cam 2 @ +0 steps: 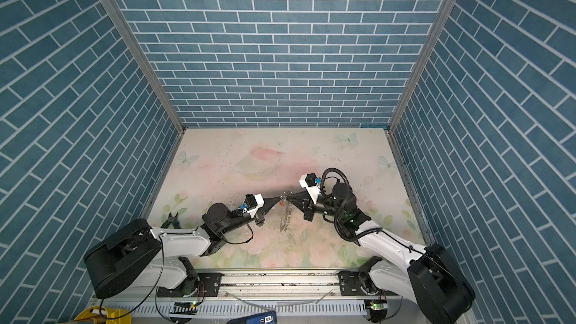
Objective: Attach keys to a key ring
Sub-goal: Insert the key into the keyring.
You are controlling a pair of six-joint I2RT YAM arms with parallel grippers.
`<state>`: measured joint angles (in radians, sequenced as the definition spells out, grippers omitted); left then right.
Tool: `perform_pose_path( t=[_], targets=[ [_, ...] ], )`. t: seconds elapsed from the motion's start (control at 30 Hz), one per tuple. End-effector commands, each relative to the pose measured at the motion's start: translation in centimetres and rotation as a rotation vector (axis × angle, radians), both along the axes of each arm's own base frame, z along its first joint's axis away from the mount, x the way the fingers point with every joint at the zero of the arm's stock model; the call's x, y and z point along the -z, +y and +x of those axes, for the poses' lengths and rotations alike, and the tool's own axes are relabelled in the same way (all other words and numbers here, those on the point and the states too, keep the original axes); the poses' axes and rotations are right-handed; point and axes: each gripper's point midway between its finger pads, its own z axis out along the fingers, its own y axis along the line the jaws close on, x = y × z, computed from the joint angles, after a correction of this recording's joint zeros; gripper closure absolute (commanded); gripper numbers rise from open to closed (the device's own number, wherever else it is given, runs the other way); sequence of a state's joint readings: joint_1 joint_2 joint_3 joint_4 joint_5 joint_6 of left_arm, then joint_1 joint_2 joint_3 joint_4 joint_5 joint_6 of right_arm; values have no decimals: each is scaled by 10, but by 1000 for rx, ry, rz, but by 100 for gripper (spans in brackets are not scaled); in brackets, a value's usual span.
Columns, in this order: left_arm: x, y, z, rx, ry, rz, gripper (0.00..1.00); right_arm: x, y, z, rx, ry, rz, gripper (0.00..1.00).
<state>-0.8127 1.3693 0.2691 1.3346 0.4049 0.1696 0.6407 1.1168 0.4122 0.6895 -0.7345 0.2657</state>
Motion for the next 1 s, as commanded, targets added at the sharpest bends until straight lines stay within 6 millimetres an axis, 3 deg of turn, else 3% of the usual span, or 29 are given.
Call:
perform_pose_path(
  t=[0.0, 0.37, 0.67, 0.97],
  targets=[
    [-30, -2, -12, 56, -66, -80, 100, -2, -2, 6, 26, 4, 16, 96],
    [-24, -2, -10, 52, -47, -70, 100, 0, -15, 2, 70, -95, -71, 74],
    [-25, -5, -17, 131, -28, -68, 100, -11, -16, -32, -116, -269, -117, 75],
    [-24, -10, -29, 229, -9, -40, 100, -25, -5, -39, -222, -291, -87, 79]
  ],
)
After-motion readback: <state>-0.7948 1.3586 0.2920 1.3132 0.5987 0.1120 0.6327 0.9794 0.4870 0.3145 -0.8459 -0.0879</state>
